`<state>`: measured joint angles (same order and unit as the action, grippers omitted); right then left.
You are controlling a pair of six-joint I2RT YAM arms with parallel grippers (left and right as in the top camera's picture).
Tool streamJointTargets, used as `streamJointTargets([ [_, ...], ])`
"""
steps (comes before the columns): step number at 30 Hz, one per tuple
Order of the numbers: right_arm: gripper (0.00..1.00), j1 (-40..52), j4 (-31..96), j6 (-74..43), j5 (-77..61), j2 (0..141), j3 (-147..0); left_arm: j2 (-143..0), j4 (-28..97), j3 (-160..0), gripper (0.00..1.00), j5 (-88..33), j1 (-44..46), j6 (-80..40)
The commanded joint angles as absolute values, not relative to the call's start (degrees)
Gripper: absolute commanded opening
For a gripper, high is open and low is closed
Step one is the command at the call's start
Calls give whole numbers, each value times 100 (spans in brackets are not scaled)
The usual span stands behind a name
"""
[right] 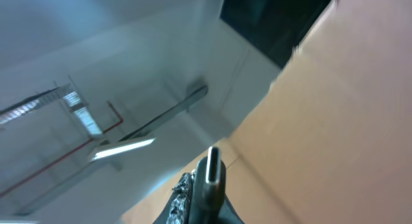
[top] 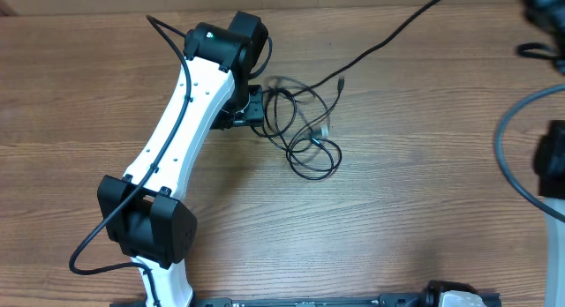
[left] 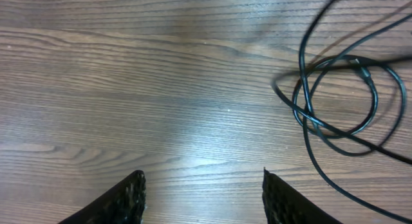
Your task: Untangle cables
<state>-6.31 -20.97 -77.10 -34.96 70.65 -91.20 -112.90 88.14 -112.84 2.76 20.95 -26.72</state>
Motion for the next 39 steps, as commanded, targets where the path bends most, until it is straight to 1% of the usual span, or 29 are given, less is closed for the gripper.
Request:
streamJointTargets([
  [1,4,-1028,-2171,-7629,-3157,6912,-9564,-11316,8796,-11222,59,296,2027,-2703],
  [4,4,-1170,-2174,-7719,-3105,6910,-9577,-11316,8772,-11222,61,292,2027,-2703],
  [8,4,-1175,-2200,-8276,-3070,6919,-9577,-11316,8735,-11222,64,292,2027,-2705],
  [9,4,-1175,-2233,-8418,-3017,6923,-9577,-11316,8715,-11222,68,292,2027,-2705],
  [11,4,-1175,-2265,-8672,-2891,6923,-9577,-11316,8665,-11222,83,292,2027,-2707],
  [15,4,-1175,-2663,-8895,-2652,6923,-9592,-11316,8582,-11222,95,287,2027,-2707],
  [16,4,-1175,-2668,-8892,-2628,6923,-9631,-11316,8578,-11222,96,287,2027,-2707],
  [19,4,-1175,-2604,-8849,-2541,6934,-9780,-11316,8578,-11222,97,290,2027,-2707],
  [23,4,-1177,-2510,-8827,-2445,7006,-10092,-11316,8578,-11222,92,336,2027,-2705],
  [30,4,-1175,-1688,-8503,-2425,7430,-11279,-11316,8560,-11222,91,607,2025,-2705],
  [37,4,-1175,-1588,-8506,-2353,7734,-11883,-11316,8541,-11222,92,735,2023,-2707],
  [39,4,-1175,-1588,-8508,-2263,7773,-11959,-11316,8543,-11222,97,934,2021,-2707],
])
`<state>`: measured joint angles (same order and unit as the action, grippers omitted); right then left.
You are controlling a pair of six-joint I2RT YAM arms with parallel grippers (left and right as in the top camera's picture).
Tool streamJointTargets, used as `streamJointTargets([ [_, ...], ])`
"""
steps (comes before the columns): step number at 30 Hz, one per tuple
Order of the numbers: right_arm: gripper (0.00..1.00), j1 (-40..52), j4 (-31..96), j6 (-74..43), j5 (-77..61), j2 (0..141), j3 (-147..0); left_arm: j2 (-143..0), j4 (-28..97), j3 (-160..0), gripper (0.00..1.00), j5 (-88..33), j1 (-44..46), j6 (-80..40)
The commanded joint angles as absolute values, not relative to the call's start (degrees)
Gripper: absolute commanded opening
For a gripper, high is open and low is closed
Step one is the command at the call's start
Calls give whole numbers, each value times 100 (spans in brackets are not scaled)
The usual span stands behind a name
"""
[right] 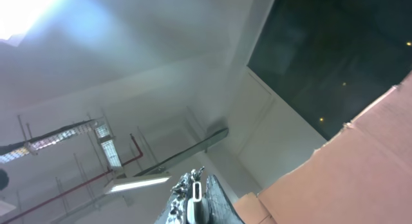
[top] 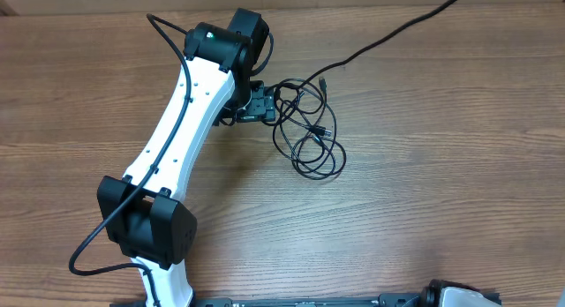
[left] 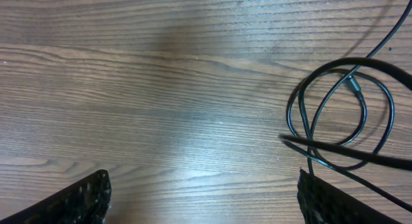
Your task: Untangle cables
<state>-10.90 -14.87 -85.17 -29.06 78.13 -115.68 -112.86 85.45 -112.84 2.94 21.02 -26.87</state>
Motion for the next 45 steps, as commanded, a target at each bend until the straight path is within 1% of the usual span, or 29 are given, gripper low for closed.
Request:
streamJointTargets([
  [1,4,-1177,-1590,-8506,-2213,7782,-11979,-11316,8543,-11222,98,1044,2018,-2707],
  [3,4,-1177,-1590,-8506,-2119,7780,-11992,-11316,8545,-11222,100,1323,2016,-2707],
  [6,4,-1177,-1586,-8499,-2108,7780,-12003,-11316,8547,-11222,100,1629,2014,-2709],
  [9,4,-1177,-1459,-8182,-2156,7780,-12003,-11316,8554,-11222,100,1769,2014,-2718],
  [13,4,-1175,-519,-7467,-2169,7776,-12003,-11316,8562,-11222,100,1546,1959,-2744],
  [16,4,-1175,556,-6995,-2167,7791,-12003,-11316,8576,-11222,100,917,1914,-2510],
  [19,4,-1175,1592,-6416,-2241,7843,-12003,-11316,8514,-11222,100,-202,1909,-1750],
  [22,4,-1175,2596,-5839,-2427,7891,-12003,-11316,8429,-11222,100,-1573,1909,-943],
  [24,4,-1175,3273,-5509,-2427,7915,-12003,-11316,8383,-11222,100,-2012,1909,-799],
  [25,4,-1175,4023,-5098,-2427,7959,-12003,-11316,8368,-11222,100,-2150,1909,-773],
  [26,4,-1173,4390,-4851,-2427,7988,-12003,-11316,8368,-11222,99,-2132,1909,-773],
  [28,4,-1157,5072,-4274,-2427,8060,-12003,-11316,8370,-11222,89,-2040,1909,-786],
  [29,4,-1157,5371,-4016,-2427,8099,-12003,-11316,8368,-11222,86,-1955,1909,-851],
  [30,4,-1157,5725,-3778,-2425,8136,-12003,-11316,8364,-11222,83,-1780,1909,-1052],
  [32,4,-1157,6351,-3450,-2425,8232,-12003,-11316,8353,-11222,75,-1033,1909,-1831],
  [34,4,-1160,7039,-3183,-2421,8374,-12003,-11316,8368,-11222,73,-331,1909,-2563],
  [36,4,-1157,7599,-2965,-2423,8521,-12003,-11316,8344,-11222,73,-180,1911,-2790],
  [37,4,-1138,7876,-2860,-2401,8611,-12001,-11316,8324,-11222,71,-196,1911,-2792],
  [38,4,-1114,8086,-2720,-2405,8687,-12001,-11316,8302,-11222,63,-220,1909,-2792],
  [39,4,-1074,8309,-2512,-2403,8781,-11998,-11316,8283,-11222,43,-217,1909,-2792],
  [40,4,-1037,8466,-2309,-2394,8862,-11998,-11316,8267,-11222,27,-217,1909,-2794],
  [41,4,-991,8626,-2093,-2300,8956,-11998,-11316,8256,-11222,22,-217,1909,-2797],
  [43,4,-926,8805,-1966,-1780,9096,-11998,-11316,8248,-11222,26,-204,1909,-2794],
  [44,4,-897,8882,-1975,-1232,9179,-11998,-11316,8250,-11222,28,-165,1909,-2792],
  [45,4,-895,8925,-2047,-808,9236,-11998,-11316,8254,-11222,29,-115,1909,-2792],
])
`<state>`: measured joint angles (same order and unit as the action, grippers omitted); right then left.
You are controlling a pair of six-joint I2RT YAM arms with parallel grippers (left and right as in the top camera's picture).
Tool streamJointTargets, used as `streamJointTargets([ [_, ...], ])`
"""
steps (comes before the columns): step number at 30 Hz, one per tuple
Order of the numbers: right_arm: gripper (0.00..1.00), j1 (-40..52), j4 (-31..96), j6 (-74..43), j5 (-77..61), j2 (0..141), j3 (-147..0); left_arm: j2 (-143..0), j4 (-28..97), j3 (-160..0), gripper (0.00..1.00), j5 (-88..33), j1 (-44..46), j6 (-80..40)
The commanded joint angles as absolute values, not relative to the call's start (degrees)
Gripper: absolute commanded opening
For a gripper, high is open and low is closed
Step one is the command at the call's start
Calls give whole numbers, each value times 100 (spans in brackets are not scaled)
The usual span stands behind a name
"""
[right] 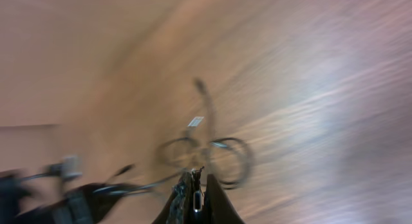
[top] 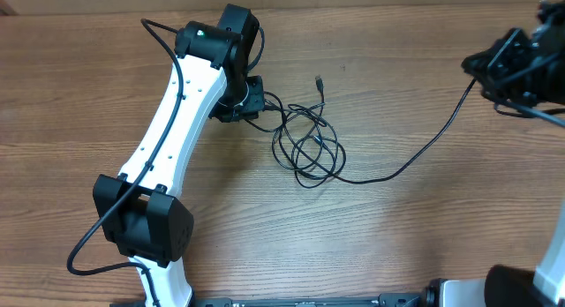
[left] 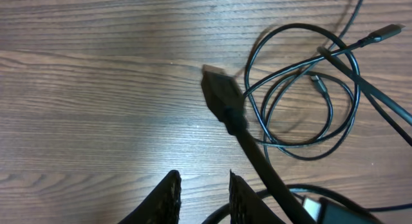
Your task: Untangle cables
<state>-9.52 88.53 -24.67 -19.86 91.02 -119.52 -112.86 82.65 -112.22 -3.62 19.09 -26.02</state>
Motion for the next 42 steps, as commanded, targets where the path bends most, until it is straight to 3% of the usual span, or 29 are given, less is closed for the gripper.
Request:
streamJointTargets([
  [1,4,-895,8984,-2250,-294,9286,-11998,-11316,8267,-11222,29,-75,1909,-2792],
  [4,4,-895,9139,-3046,810,9421,-11998,-11316,8270,-11222,45,-64,1909,-2792],
  [6,4,-895,9159,-3153,751,9476,-11996,-11316,8265,-11222,45,-69,1914,-2792],
  [9,11,-895,9166,-3098,110,9531,-11996,-11316,8259,-11222,32,-130,1914,-2792],
  [12,25,-893,9142,-2421,-670,9585,-11996,-11316,8241,-11222,31,-255,1914,-2786],
  [15,41,-888,9168,-1870,-1260,9671,-11996,-11314,8195,-11222,4,-692,1918,-2523],
  [20,55,-642,9212,-1439,-1911,9880,-11996,-11312,7881,-11251,4,-1887,1907,-1925],
  [27,77,228,9201,-91,-2687,10038,-11996,-11312,7752,-11491,4,-2891,1907,-2003],
  [42,73,2067,9032,1061,-2364,10333,-11251,-11312,8285,-11725,4,-3312,1286,-2469],
])
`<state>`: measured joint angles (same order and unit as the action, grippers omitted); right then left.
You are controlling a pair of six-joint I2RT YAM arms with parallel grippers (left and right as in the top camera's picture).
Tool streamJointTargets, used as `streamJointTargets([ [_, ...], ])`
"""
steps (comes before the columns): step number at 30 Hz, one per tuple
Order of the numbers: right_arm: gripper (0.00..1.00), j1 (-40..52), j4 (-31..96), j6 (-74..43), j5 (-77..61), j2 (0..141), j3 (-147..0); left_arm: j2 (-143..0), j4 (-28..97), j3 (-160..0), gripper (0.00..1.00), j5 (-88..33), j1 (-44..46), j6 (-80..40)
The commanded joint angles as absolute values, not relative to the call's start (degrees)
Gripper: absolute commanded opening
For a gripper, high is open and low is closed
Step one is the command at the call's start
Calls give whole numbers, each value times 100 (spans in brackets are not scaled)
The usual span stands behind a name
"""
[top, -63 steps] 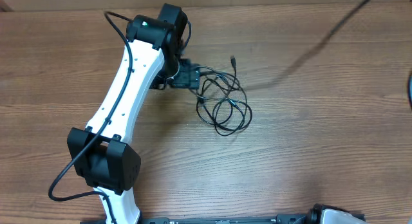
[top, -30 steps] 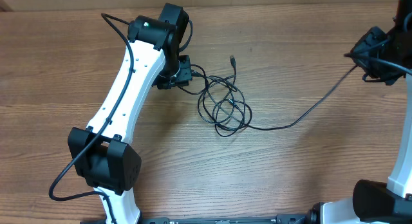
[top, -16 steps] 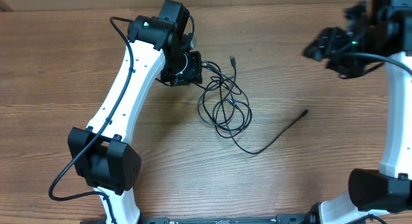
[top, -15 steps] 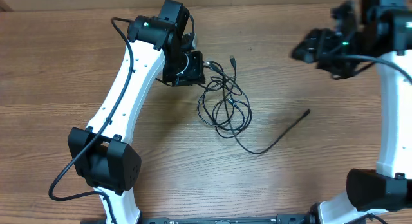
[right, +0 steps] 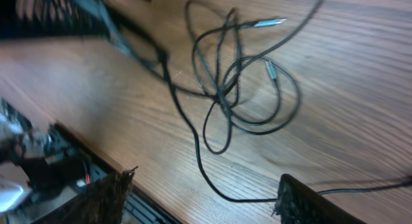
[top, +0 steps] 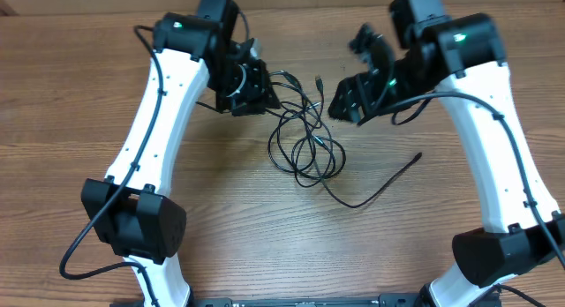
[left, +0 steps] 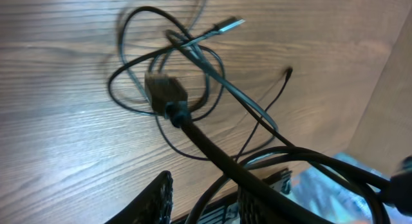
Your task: Untangle cables
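A tangle of thin black cables [top: 305,148] lies mid-table, also seen in the right wrist view [right: 244,89]. One thin cable runs out of it to a loose end [top: 417,155] lying on the wood. My left gripper [top: 258,91] hangs tilted at the tangle's upper left. Its narrow jaws [left: 203,188] are shut on a thick black cable whose connector [left: 164,90] dangles over the loops. My right gripper [top: 346,102] hovers at the tangle's upper right. Its fingers [right: 203,185] stand wide apart and hold nothing.
A metal-tipped plug [top: 319,80] of the tangle lies between the two grippers. The wooden table [top: 459,236] reaches to a black rail along its front edge. Both white arms reach in from the front, left and right of the cables.
My right gripper was shut on a thin cable's end at the far right; now it is open beside the tangle and that end lies on the table. My left gripper has tilted, still holding the thick cable.
My left gripper stood open beside the tangle while the right held a plug out of the overhead view. Then the left opened wider at the loops. Later it was shut on the thick cable and the right held a drawn-out end, which now lies loose.
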<state>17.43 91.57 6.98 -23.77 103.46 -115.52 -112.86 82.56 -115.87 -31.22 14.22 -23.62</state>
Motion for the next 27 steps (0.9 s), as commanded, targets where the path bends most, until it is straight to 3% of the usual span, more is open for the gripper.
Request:
streamJointTargets([
  [1,73,2150,8962,1061,-2364,10333,-11155,-11312,8287,-11725,4,-3339,1275,-2469],
  [13,72,2989,8219,1100,-2338,10333,-10495,-11312,8265,-11725,4,-3745,1275,-2716],
  [22,68,3068,7719,1059,-2134,10333,-10197,-11312,8265,-11725,4,-5092,1271,-2727],
  [27,68,3057,7395,1031,-1828,10333,-10119,-11312,8270,-11725,4,-5109,1264,-2724],
])
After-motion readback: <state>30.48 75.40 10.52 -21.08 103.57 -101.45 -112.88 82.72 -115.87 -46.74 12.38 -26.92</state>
